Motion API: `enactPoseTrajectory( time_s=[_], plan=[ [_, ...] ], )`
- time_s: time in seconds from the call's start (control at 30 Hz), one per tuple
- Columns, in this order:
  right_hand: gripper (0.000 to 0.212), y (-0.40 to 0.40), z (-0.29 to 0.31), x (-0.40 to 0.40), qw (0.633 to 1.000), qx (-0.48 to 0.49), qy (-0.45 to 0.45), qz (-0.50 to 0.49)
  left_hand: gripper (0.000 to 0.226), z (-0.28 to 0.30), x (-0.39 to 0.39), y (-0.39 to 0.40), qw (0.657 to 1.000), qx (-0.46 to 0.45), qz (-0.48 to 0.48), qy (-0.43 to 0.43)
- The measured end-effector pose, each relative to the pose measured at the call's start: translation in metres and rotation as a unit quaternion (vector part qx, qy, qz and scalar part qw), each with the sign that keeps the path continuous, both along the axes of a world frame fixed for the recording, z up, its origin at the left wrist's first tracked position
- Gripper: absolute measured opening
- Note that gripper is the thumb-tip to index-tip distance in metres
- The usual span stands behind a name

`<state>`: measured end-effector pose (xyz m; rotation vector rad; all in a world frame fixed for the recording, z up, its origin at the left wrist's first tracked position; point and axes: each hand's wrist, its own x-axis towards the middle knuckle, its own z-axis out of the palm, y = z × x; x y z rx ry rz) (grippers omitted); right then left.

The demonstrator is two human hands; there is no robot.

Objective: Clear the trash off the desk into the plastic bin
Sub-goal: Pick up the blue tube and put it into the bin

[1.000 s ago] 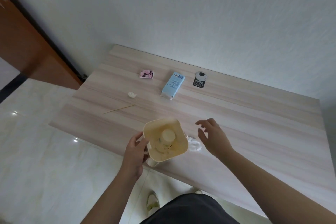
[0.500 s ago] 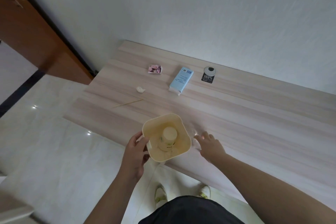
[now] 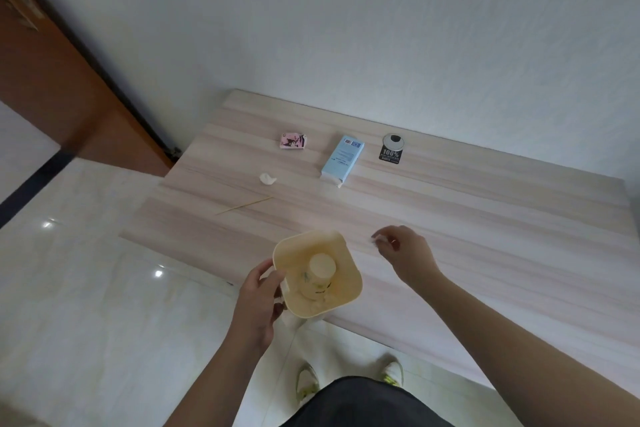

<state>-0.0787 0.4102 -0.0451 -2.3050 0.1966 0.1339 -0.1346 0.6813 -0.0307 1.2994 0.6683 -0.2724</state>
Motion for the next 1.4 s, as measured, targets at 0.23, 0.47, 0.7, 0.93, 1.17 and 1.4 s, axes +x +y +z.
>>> enactPoseTrajectory(
  time_s=[0.23, 0.47, 0.7, 0.93, 1.17, 1.4],
  plan=[
    [0.019, 0.054, 0.077, -0.016, 0.987, 0.067, -0.120, 0.080, 0.026, 0.011, 0.010, 0.004, 1.000, -0.006, -0.019, -0.015],
    [0.035, 0.077, 0.089, -0.033, 0.978, 0.001, -0.068, 0.199, 0.022, 0.017, 0.019, 0.010, 0.998, -0.030, -0.039, -0.026],
    [0.023, 0.085, 0.091, -0.032, 0.980, 0.000, -0.109, 0.166, 0.020, 0.019, 0.018, 0.035, 0.998, -0.034, -0.040, -0.029],
    [0.012, 0.096, 0.090, -0.022, 0.978, -0.027, -0.135, 0.159, 0.020, 0.011, 0.021, 0.068, 0.999, -0.033, -0.009, -0.021],
    [0.011, 0.073, 0.077, -0.010, 0.977, -0.068, -0.136, 0.148, 0.026, 0.005, 0.036, 0.067, 0.999, -0.037, 0.016, -0.015],
    [0.011, 0.044, 0.065, 0.018, 0.982, -0.059, -0.121, 0.134, 0.028, 0.012, 0.056, 0.045, 1.000, -0.008, 0.004, -0.010]
  ],
)
